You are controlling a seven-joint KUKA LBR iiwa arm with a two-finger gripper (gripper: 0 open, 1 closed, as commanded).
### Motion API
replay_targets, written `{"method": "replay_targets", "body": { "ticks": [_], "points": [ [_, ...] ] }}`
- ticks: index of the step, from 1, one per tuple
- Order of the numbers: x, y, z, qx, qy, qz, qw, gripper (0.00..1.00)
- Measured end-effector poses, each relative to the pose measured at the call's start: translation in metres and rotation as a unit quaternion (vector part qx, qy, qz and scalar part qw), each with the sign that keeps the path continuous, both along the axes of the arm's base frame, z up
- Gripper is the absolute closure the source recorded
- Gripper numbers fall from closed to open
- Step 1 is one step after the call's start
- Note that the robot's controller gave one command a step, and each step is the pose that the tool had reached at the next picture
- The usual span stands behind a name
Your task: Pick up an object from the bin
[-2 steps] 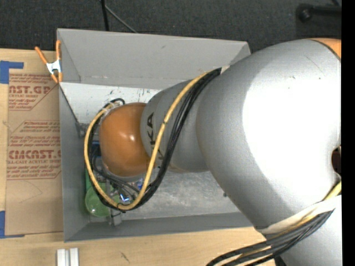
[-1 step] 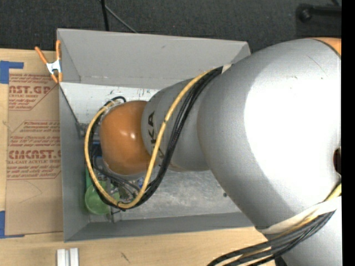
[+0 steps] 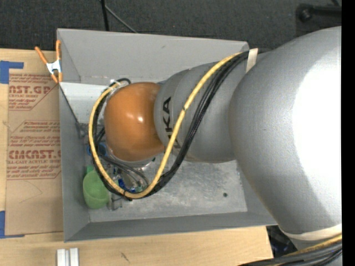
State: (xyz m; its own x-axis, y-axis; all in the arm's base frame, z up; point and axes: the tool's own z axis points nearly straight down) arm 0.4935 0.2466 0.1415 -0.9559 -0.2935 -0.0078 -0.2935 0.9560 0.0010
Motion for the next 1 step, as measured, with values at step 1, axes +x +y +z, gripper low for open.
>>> {"method": "replay_targets", "body": {
  "ticks": [1],
  "points": [
    [0.0005, 0.0008, 0.0118, -0.001, 0.0021, 0.0, 1.0, 1.0]
  ]
}}
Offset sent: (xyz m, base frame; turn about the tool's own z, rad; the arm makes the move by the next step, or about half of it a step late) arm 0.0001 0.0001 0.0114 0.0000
